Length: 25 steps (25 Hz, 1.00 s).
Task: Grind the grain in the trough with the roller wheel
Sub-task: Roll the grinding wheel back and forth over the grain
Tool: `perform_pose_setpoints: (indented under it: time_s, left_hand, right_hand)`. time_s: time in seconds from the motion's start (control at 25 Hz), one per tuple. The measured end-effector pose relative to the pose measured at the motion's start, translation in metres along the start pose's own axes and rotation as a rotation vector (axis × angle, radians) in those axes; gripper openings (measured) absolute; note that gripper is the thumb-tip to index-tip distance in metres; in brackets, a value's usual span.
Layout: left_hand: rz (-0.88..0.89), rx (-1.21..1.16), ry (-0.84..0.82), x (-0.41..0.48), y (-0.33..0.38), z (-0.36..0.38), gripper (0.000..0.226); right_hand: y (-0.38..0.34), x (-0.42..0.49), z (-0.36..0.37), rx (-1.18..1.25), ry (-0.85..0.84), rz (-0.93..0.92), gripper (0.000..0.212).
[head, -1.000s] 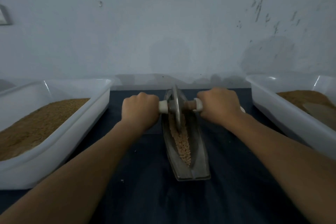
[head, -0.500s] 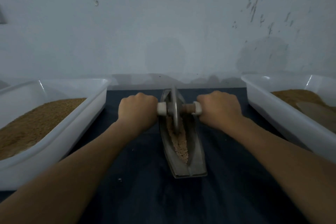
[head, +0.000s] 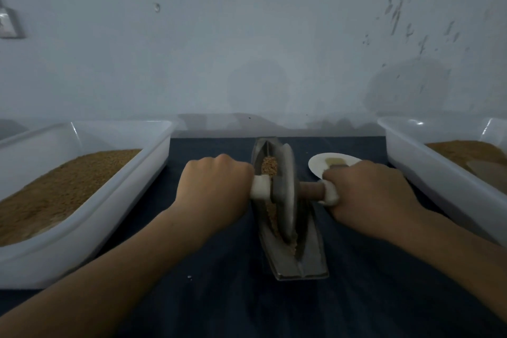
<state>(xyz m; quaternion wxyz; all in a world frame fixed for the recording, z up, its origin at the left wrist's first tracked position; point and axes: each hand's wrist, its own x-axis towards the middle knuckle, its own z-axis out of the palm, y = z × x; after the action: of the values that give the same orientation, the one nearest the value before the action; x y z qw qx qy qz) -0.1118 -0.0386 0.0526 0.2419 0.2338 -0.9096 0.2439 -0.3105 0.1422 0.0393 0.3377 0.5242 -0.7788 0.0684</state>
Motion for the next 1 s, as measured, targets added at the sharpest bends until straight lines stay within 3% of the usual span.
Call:
perform_pose_setpoints:
  time_s: [0.16,0.24,0.28,0.36,0.48,0.56,0.76,0.88,0.92,1.0]
  left_hand:
    - [-0.206,-0.038,-0.114,0.046,0.002,0.027,0.008]
    - [-0.212,-0.063,-0.166,0.054,0.001,0.029,0.002]
    - [-0.197,-0.072,-0.177,0.047,0.000,0.026,0.002]
    - [-0.124,-0.073,-0.079,0.019,-0.001,0.022,0.026]
    - [0.022,-0.039,0.091,-0.012,-0.002,0.003,0.060]
    - [-0.013,-0.004,0.046,-0.006,0.000,0.005,0.055]
    - [-0.203,-0.021,-0.172,0.047,0.005,0.024,0.002]
    - [-0.110,0.013,-0.169,0.044,0.006,0.010,0.005]
    - [-0.075,0.015,-0.120,0.033,0.007,0.007,0.005]
    - [0.015,0.011,0.008,0.004,0.007,-0.002,0.033]
  right_hand:
    - [-0.014,0.065,0.014,0.009,-0.200,0.125,0.009]
    - [-0.013,0.079,0.014,0.025,-0.259,0.135,0.010]
    - [-0.011,0.073,0.011,0.033,-0.266,0.126,0.011]
    - [-0.009,0.043,0.005,0.018,-0.216,0.074,0.021]
    - [-0.007,0.004,-0.008,-0.046,0.021,-0.028,0.023]
    - [-0.006,0.008,-0.009,-0.049,0.017,-0.017,0.021]
    - [-0.016,0.070,0.017,0.016,-0.211,0.116,0.017]
    - [-0.010,0.054,0.017,0.106,-0.284,0.156,0.015]
    - [-0.008,0.037,0.016,0.083,-0.231,0.121,0.018]
    - [-0.007,0.004,0.005,0.003,-0.030,0.024,0.021]
